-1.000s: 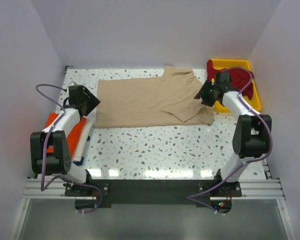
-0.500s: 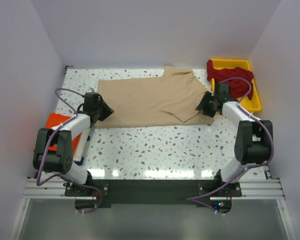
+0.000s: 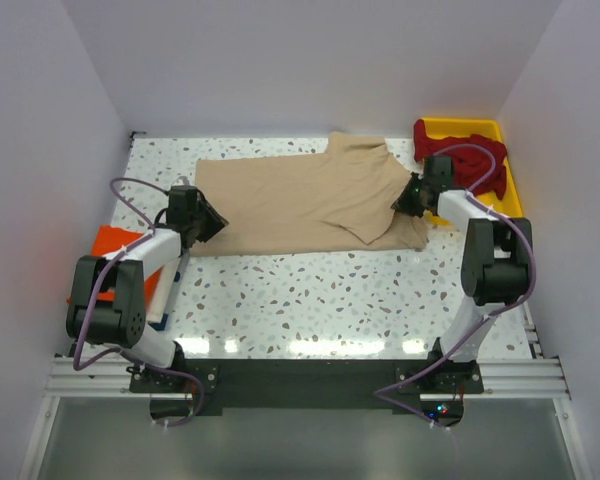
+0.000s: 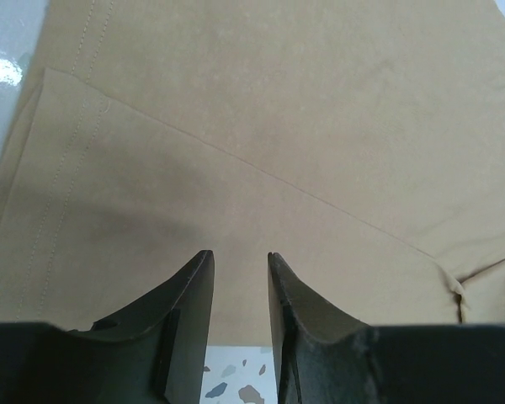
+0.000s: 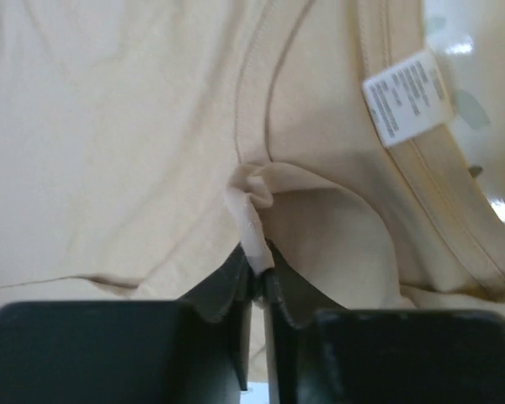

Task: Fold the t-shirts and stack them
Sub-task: Fold the tshirt

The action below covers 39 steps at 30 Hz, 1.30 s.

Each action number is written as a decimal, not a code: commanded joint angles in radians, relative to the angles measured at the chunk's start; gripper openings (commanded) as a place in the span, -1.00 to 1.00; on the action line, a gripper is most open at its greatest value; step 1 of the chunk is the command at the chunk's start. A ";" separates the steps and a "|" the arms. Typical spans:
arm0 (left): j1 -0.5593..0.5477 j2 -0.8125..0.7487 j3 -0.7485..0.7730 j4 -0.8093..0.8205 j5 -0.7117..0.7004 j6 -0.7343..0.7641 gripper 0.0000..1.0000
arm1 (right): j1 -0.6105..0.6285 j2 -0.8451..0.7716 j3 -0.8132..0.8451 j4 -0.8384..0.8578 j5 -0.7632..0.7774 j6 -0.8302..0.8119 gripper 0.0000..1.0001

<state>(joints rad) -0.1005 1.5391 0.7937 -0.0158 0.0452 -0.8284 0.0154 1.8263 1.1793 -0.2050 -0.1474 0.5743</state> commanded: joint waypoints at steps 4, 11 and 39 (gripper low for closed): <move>-0.001 0.001 0.004 0.047 0.005 -0.008 -0.28 | 0.020 0.082 0.187 -0.002 -0.044 0.076 -0.90; 0.001 0.006 0.010 0.033 0.004 -0.006 -0.29 | 0.035 0.234 0.359 -0.024 -0.084 0.215 -1.00; 0.001 -0.034 -0.010 0.017 0.015 -0.005 -0.28 | 0.093 -0.032 -0.035 0.068 0.031 0.079 -0.02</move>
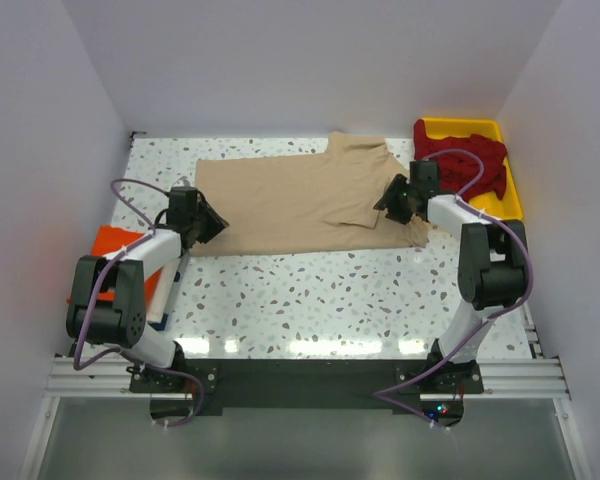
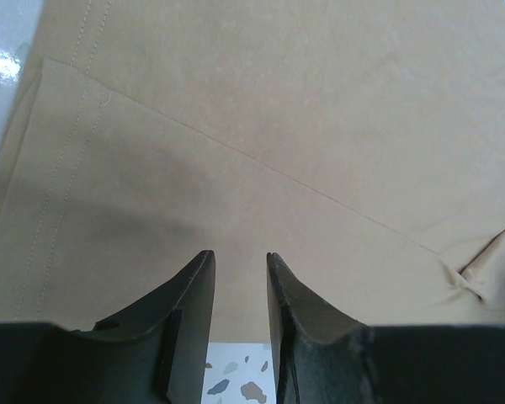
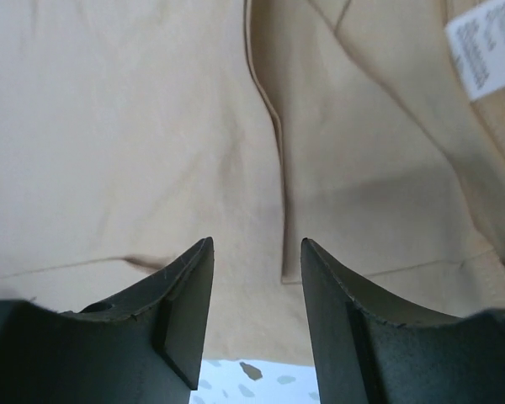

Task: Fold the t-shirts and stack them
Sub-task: Fold the tshirt

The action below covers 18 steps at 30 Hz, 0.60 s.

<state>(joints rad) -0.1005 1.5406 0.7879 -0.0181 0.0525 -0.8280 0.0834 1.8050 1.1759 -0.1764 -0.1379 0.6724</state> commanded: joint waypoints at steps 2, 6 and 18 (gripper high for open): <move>-0.001 -0.039 -0.009 0.020 0.007 -0.003 -0.28 | 0.032 0.005 -0.038 0.046 0.021 -0.016 -0.06; -0.001 -0.043 -0.016 0.021 0.003 -0.003 -0.28 | 0.055 0.027 -0.042 0.054 0.023 -0.016 -0.11; -0.001 -0.053 -0.022 0.020 0.001 0.004 -0.28 | 0.075 0.037 -0.078 0.060 0.063 -0.010 -0.21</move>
<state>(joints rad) -0.1005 1.5253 0.7704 -0.0223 0.0525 -0.8276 0.1577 1.8431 1.1049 -0.1585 -0.0990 0.6697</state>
